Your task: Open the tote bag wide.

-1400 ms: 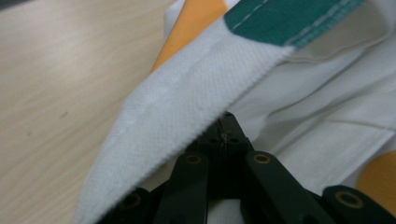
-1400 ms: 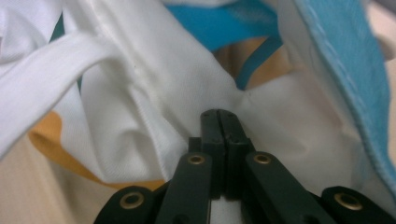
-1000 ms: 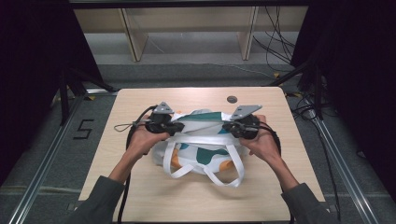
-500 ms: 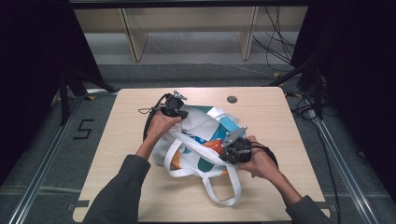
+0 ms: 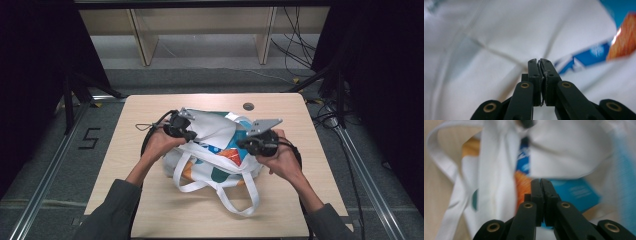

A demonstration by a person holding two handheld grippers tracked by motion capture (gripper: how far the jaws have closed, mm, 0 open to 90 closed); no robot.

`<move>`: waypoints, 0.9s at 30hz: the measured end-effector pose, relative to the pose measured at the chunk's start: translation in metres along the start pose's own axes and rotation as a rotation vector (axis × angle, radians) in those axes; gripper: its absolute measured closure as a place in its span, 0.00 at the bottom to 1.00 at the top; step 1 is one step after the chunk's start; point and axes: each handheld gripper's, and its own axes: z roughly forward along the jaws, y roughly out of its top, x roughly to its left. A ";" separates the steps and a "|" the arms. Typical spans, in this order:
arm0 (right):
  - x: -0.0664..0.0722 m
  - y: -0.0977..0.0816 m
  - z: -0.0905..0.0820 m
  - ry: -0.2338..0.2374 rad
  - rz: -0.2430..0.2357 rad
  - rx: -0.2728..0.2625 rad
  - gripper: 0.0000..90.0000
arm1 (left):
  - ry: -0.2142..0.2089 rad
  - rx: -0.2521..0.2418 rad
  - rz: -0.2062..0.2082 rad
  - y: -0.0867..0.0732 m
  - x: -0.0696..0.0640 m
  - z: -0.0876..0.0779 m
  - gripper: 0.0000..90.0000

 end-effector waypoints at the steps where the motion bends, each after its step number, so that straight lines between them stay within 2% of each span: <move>1: -0.006 0.005 0.000 -0.010 0.005 -0.006 1.00 | -0.009 0.016 0.001 -0.006 -0.001 0.000 0.97; 2: -0.006 0.005 0.000 -0.010 0.005 -0.006 1.00 | -0.024 0.023 0.004 -0.013 -0.003 -0.001 0.97; 3: -0.022 0.015 0.005 -0.036 0.006 0.016 1.00 | -0.044 0.043 0.015 -0.019 -0.005 -0.004 0.98; 4: -0.022 0.015 0.005 -0.036 0.006 0.016 1.00 | -0.050 0.034 0.023 -0.026 -0.006 -0.004 0.98; 5: -0.039 0.020 0.015 -0.064 0.028 0.054 1.00 | -0.065 0.044 0.011 -0.032 -0.006 -0.006 0.99; 6: -0.039 0.020 0.015 -0.064 0.028 0.054 1.00 | -0.071 0.048 0.001 -0.038 -0.006 -0.006 0.99; 7: -0.048 0.021 0.021 -0.088 0.030 0.086 1.00 | -0.094 0.054 0.001 -0.045 -0.005 -0.008 0.99; 8: -0.064 0.017 0.036 -0.106 0.071 0.140 1.00 | -0.107 0.065 0.008 -0.049 -0.006 -0.009 0.99; 9: -0.064 0.017 0.036 -0.106 0.071 0.140 1.00 | -0.119 0.045 -0.006 -0.054 -0.008 -0.010 0.99; 10: -0.078 0.007 0.050 -0.131 0.090 0.205 1.00 | -0.138 0.053 0.008 -0.058 -0.010 -0.014 0.99; 11: -0.078 0.007 0.050 -0.131 0.090 0.205 1.00 | -0.155 0.058 0.020 -0.061 -0.012 -0.017 0.99; 12: -0.089 -0.004 0.064 -0.147 0.102 0.283 1.00 | -0.172 0.076 0.042 -0.064 -0.017 -0.022 0.99; 13: -0.089 -0.004 0.064 -0.147 0.102 0.283 1.00 | -0.178 0.097 0.061 -0.067 -0.020 -0.025 0.99; 14: -0.093 -0.007 0.068 -0.156 0.098 0.294 1.00 | -0.185 0.093 0.064 -0.070 -0.022 -0.027 0.99; 16: -0.096 -0.011 0.077 -0.150 0.139 0.321 1.00 | -0.194 0.088 0.040 -0.075 -0.020 -0.024 0.99; 17: -0.096 -0.010 0.081 -0.159 0.138 0.336 1.00 | -0.204 0.086 0.022 -0.076 -0.019 -0.020 1.00; 19: -0.091 -0.007 0.087 -0.196 0.094 0.380 1.00 | -0.210 0.070 0.016 -0.079 -0.017 -0.018 0.99; 20: -0.091 -0.007 0.087 -0.196 0.094 0.380 1.00 | -0.202 0.061 0.030 -0.078 -0.016 -0.021 0.99; 21: -0.091 -0.006 0.079 -0.175 0.111 0.344 1.00 | -0.187 0.042 0.038 -0.078 -0.015 -0.026 0.95; 22: -0.091 -0.006 0.079 -0.175 0.111 0.344 1.00 | -0.165 0.013 0.044 -0.076 -0.015 -0.032 0.95; 23: -0.092 -0.006 0.071 -0.157 0.119 0.302 1.00 | -0.147 -0.027 0.021 -0.074 -0.015 -0.035 0.93; 24: -0.088 -0.003 0.054 -0.096 0.165 0.193 1.00 | -0.119 -0.082 0.010 -0.068 -0.013 -0.041 0.93; 25: -0.088 -0.003 0.054 -0.096 0.165 0.193 1.00 | -0.105 -0.096 0.010 -0.063 -0.011 -0.044 0.93; 26: -0.086 0.000 0.048 -0.077 0.155 0.171 1.00 | -0.066 -0.135 -0.015 -0.054 -0.006 -0.048 0.93; 27: -0.081 0.004 0.040 -0.061 0.110 0.109 1.00 | -0.049 -0.154 -0.027 -0.049 -0.003 -0.050 0.94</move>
